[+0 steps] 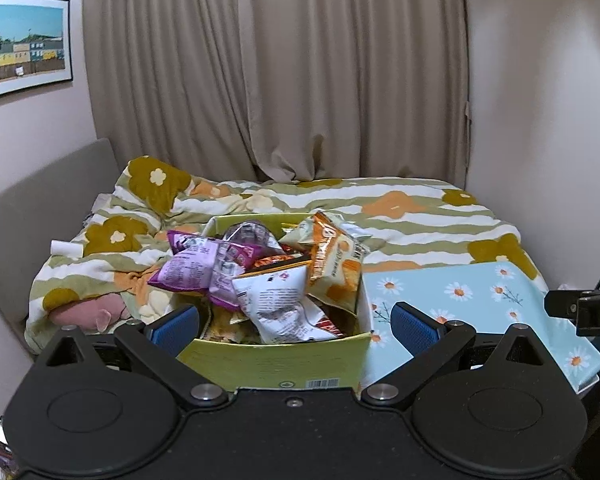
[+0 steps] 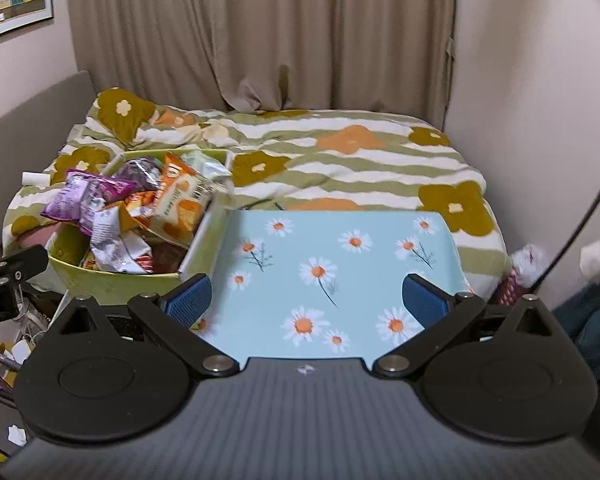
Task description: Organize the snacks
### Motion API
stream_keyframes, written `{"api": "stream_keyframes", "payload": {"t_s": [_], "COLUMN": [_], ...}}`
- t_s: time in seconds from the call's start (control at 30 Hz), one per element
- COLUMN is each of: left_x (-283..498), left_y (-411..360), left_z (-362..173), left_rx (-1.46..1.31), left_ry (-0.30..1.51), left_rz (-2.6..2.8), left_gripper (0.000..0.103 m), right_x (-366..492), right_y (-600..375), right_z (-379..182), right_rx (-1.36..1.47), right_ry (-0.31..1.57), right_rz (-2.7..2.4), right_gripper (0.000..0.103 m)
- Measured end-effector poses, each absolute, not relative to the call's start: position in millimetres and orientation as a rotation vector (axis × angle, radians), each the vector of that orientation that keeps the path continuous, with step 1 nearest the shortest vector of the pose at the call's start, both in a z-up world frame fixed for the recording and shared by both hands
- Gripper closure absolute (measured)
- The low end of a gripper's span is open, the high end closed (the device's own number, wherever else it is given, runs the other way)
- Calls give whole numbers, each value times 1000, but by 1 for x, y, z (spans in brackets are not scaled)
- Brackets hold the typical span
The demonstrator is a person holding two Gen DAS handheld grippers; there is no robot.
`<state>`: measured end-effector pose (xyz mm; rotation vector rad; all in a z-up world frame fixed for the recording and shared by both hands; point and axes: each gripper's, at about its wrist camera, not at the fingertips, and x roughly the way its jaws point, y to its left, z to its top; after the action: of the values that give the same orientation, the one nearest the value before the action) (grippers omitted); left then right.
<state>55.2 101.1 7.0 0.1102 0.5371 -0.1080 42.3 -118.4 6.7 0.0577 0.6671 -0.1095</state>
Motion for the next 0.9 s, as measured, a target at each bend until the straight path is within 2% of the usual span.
{"api": "stream_keyframes", "payload": {"t_s": [0.9], "left_x": [64], "left_y": [94], "left_z": [-1], "left_rx": [110], "left_ry": [559], "left_rz": [-98], "left_gripper": [0], "right_x": [47], "right_y": [-133], "right_z": [-1], "right_rx": [85], "right_ry": [690], "right_rz": [-122], "right_gripper": [0]}}
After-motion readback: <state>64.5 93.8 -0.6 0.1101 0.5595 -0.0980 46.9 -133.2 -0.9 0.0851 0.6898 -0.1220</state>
